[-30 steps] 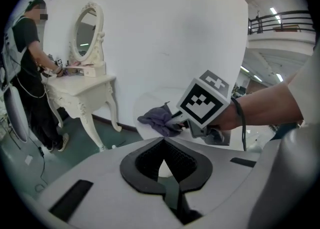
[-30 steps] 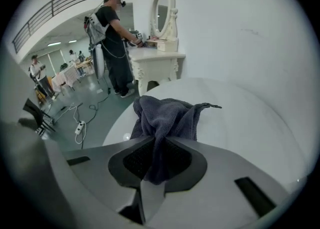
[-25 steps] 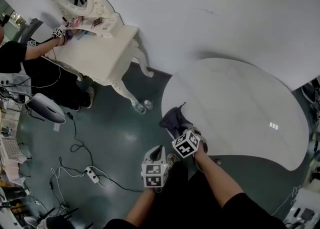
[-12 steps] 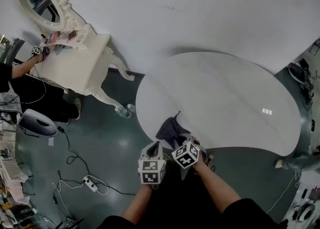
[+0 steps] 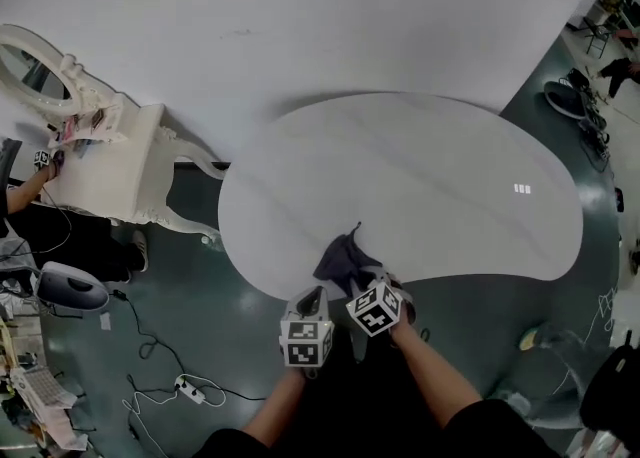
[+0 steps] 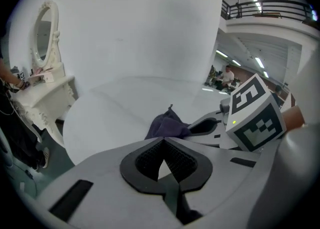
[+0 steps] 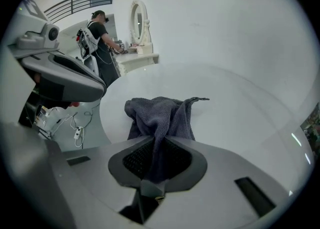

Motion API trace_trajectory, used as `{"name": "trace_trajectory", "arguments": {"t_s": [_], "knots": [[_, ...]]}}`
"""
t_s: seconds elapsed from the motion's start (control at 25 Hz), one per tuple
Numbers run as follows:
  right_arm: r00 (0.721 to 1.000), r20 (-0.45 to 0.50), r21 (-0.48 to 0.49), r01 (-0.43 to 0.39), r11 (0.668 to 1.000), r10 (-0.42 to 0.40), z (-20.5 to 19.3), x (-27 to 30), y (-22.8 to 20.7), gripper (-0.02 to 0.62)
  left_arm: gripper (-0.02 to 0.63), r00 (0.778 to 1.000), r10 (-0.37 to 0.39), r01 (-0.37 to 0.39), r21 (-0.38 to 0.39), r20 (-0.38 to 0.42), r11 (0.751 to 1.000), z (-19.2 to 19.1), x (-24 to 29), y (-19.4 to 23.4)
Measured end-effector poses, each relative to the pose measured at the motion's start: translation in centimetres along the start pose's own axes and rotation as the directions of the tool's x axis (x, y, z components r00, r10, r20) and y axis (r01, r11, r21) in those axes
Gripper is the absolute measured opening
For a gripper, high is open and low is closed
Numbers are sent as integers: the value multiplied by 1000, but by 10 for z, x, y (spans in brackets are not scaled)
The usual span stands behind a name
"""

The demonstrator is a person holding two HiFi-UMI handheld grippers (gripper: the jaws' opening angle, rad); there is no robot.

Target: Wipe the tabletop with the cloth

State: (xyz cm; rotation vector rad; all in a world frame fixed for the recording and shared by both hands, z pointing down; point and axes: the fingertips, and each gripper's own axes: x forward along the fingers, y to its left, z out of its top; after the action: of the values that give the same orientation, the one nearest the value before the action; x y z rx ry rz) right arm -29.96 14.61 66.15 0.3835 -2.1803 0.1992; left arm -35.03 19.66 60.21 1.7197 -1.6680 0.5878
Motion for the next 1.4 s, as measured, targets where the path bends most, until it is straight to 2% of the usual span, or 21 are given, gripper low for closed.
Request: {"name": "trace_trajectory", "arguments": {"t_s": [0.48, 0.88, 1.2, 1.4], "knots": [[998, 9, 148, 58, 987, -60, -54, -43, -68, 43, 6, 996, -80, 83, 96, -40, 992, 13, 44, -84], [993, 21, 239, 109, 965, -117, -105, -78, -126, 43, 6, 987, -145, 154, 176, -62, 972, 27, 75, -161], [991, 44, 291, 111, 950, -130, -150, -115, -168, 43, 6, 982, -169, 182, 198, -83, 963, 31, 94, -233], [990, 40, 324, 117, 939, -137, -171, -132, -188, 43, 6, 980, -173, 190, 210, -97, 959, 35, 94, -258]]}}
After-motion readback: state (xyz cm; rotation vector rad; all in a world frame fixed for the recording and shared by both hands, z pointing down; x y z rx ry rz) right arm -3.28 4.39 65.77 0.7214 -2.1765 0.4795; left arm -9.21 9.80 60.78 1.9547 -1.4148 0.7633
